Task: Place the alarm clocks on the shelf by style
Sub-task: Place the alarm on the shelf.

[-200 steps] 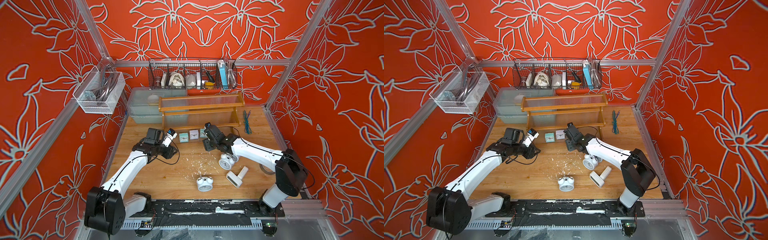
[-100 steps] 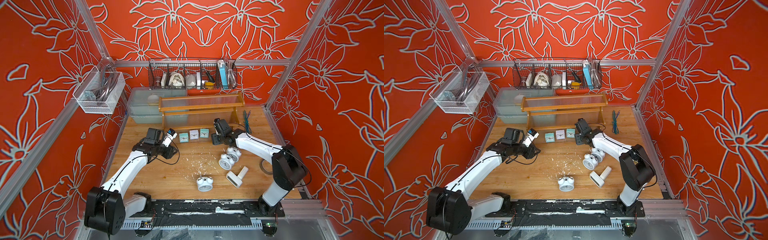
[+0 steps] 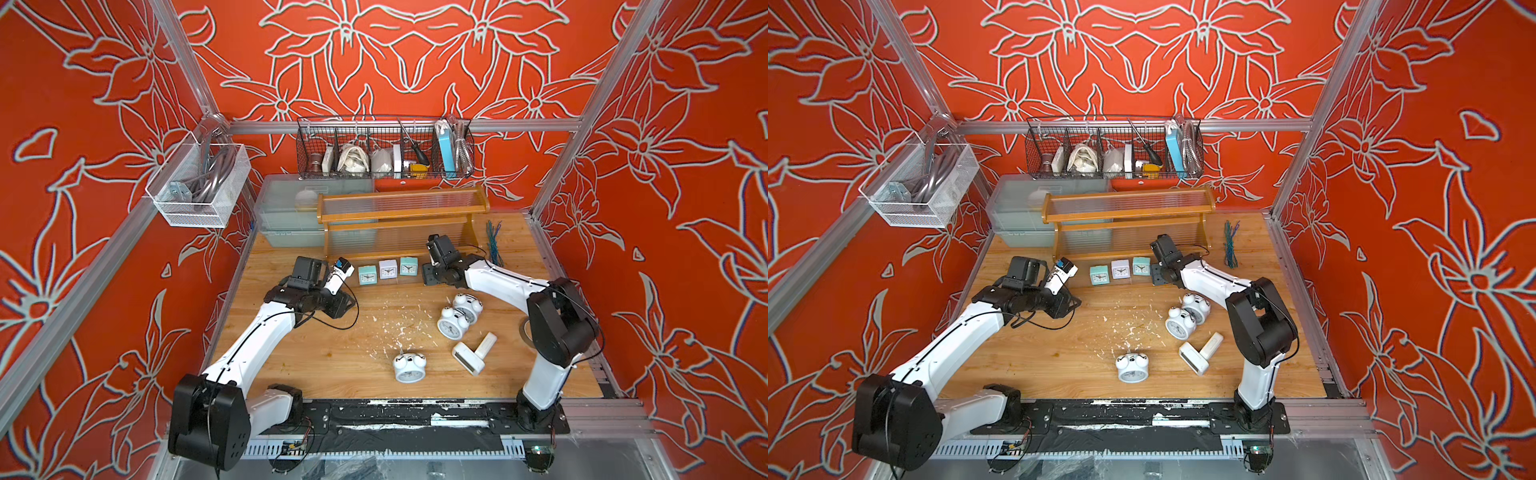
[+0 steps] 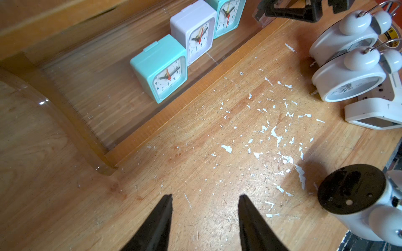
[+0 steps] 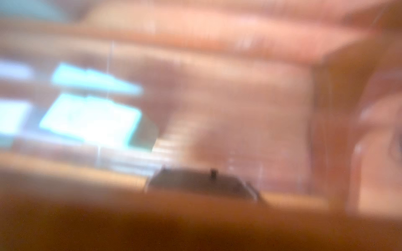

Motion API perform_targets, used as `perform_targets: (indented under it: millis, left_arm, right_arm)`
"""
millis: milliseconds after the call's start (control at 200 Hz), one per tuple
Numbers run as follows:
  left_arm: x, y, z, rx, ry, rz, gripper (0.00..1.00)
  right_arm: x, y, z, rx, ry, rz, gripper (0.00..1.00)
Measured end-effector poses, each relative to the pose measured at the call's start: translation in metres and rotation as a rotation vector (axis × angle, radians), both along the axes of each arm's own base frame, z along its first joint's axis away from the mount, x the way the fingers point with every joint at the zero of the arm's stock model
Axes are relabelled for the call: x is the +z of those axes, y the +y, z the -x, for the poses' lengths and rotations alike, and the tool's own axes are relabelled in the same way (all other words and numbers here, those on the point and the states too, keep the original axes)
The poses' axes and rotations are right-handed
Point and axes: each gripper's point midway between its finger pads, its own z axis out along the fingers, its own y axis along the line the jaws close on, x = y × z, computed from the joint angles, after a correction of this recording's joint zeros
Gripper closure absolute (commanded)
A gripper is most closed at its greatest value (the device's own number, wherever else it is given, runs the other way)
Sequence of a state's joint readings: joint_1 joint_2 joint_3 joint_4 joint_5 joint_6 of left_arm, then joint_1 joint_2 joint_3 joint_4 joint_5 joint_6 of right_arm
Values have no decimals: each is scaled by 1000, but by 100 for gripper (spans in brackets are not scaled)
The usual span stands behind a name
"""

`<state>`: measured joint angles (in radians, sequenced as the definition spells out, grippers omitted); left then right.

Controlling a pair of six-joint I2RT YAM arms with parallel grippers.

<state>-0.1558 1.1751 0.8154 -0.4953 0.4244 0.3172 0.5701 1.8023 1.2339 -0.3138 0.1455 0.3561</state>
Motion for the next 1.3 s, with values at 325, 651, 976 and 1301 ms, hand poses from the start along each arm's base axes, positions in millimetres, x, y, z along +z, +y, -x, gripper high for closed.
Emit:
perform_targets:
  millis: [325,651,976,1301]
  left_arm:
    - [2,0,0,0,-7,1,49]
    - [2,1,0,4,-7,1,49]
    - [-2,2,2,6,2,-1,49]
    - [-2,2,2,6,2,-1,49]
  right_arm:
    - [-3,3,-18,-12,-2,0,34]
    - [-4,4,-25,-18,15,7,32]
    - [-5,5,-31,-23,19,6,30]
    - [-6,5,-32,-25,20,3,23]
